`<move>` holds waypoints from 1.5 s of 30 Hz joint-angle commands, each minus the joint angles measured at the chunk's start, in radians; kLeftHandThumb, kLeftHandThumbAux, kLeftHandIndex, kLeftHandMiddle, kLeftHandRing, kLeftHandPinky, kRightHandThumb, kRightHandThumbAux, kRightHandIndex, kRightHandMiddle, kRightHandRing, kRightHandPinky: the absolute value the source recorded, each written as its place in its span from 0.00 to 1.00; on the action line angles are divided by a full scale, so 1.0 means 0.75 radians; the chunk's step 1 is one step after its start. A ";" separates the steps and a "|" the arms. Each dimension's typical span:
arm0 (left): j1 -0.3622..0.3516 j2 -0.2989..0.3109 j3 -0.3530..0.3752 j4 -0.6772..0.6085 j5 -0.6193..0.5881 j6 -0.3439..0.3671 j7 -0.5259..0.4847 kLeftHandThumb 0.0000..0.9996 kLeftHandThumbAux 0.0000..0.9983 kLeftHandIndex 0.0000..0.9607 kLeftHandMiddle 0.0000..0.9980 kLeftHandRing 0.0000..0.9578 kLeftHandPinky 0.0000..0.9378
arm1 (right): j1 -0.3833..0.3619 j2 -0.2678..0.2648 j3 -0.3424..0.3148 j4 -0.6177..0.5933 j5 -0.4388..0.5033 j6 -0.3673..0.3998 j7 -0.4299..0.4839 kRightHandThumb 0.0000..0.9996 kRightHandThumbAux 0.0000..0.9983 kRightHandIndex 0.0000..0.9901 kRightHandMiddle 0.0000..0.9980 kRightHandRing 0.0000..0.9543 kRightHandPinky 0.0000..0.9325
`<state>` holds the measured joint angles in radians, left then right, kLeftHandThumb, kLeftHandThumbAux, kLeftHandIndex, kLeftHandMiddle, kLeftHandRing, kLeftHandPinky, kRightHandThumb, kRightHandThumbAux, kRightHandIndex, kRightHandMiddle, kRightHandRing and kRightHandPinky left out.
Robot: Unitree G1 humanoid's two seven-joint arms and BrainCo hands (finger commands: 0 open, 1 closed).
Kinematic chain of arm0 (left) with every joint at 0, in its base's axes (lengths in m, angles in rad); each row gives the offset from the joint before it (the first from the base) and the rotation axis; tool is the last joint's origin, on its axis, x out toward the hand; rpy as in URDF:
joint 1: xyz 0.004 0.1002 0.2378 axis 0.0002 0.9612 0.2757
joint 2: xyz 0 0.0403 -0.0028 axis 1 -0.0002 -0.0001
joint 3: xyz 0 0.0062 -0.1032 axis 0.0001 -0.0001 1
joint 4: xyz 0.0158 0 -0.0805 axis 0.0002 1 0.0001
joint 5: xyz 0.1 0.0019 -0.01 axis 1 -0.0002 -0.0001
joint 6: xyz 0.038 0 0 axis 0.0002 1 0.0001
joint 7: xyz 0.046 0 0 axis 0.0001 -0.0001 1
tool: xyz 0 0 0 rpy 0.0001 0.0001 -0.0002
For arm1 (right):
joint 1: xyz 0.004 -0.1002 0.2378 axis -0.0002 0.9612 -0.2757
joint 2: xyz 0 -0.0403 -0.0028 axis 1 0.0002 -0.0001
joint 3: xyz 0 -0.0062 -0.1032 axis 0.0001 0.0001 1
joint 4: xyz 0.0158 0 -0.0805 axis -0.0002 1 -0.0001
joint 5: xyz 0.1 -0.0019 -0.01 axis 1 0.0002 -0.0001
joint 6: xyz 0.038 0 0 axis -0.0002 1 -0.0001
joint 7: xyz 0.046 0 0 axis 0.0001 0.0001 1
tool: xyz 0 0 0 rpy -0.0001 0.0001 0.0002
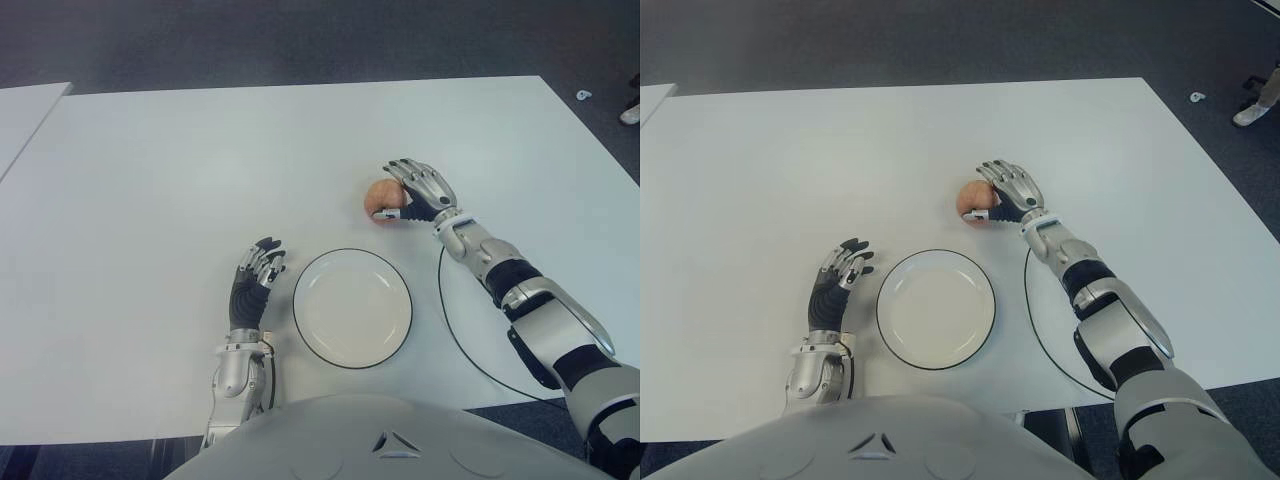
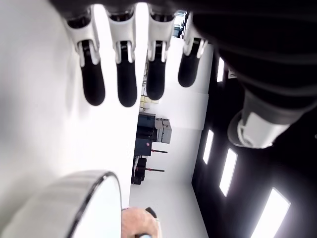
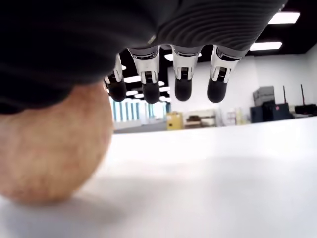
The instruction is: Put the apples into the plate.
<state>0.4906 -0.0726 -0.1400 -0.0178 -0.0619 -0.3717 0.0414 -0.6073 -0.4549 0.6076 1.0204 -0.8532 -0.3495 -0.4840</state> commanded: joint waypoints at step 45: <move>0.002 -0.056 -0.044 0.019 -0.039 -0.035 0.021 0.41 0.55 0.23 0.26 0.33 0.38 | 0.045 0.034 -0.013 0.068 0.009 -0.014 -0.200 0.75 0.71 0.45 0.82 0.85 0.85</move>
<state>0.5016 -0.0740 -0.1724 -0.0241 -0.0815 -0.3938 0.0587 -0.5814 -0.4279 0.5768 1.0511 -0.8219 -0.3934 -0.6371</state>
